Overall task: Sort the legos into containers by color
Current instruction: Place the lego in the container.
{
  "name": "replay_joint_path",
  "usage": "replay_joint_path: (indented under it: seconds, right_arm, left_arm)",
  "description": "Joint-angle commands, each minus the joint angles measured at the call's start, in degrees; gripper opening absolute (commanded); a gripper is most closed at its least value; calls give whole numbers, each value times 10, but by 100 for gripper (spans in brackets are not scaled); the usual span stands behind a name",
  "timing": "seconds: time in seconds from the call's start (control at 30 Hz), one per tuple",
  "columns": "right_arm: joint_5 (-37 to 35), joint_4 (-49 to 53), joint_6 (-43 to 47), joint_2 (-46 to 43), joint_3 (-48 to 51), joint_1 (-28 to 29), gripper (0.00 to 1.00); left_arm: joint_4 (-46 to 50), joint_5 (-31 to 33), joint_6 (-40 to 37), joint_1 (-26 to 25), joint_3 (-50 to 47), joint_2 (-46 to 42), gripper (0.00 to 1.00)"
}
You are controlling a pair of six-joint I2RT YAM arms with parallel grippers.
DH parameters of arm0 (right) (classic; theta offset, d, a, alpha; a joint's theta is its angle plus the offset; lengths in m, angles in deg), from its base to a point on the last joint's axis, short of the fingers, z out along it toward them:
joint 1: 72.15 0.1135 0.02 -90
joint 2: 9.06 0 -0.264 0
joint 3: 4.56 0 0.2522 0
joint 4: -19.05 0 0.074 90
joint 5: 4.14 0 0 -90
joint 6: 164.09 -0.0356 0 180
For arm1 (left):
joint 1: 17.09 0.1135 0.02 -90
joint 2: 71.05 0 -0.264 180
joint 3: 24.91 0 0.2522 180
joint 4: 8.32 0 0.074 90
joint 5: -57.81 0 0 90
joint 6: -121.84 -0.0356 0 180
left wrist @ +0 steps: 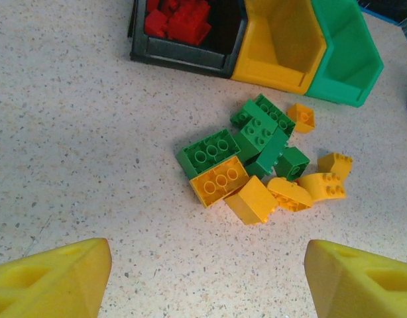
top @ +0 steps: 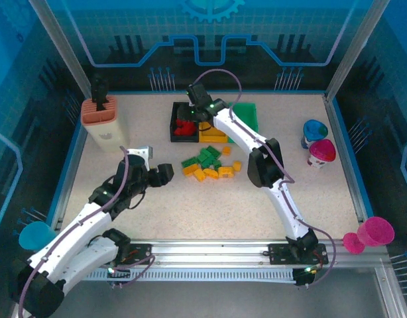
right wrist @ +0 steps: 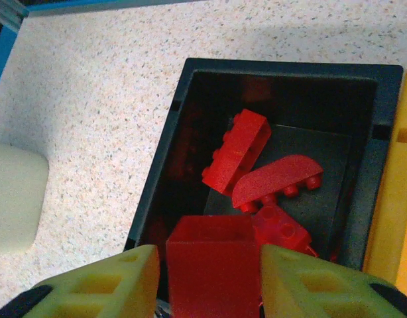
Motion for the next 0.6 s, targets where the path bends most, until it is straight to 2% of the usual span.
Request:
replay_joint_path:
  seconds: [0.0, 0.13, 0.37, 0.57]
  right_arm:
    - [-7, -4, -9, -9, -20, -5, 57]
    - [5, -17, -10, -56, 34, -5, 61]
    - [12, -119, -8, -215, 257, -6, 61]
    - [15, -149, 10, -315, 391, -11, 62]
  left_arm:
    - [3, -19, 13, -4, 1, 11, 78]
    - [3, -20, 12, -9, 6, 18, 78]
    - [15, -31, -1, -19, 28, 62, 78]
    - [15, -53, -3, -37, 54, 133, 80]
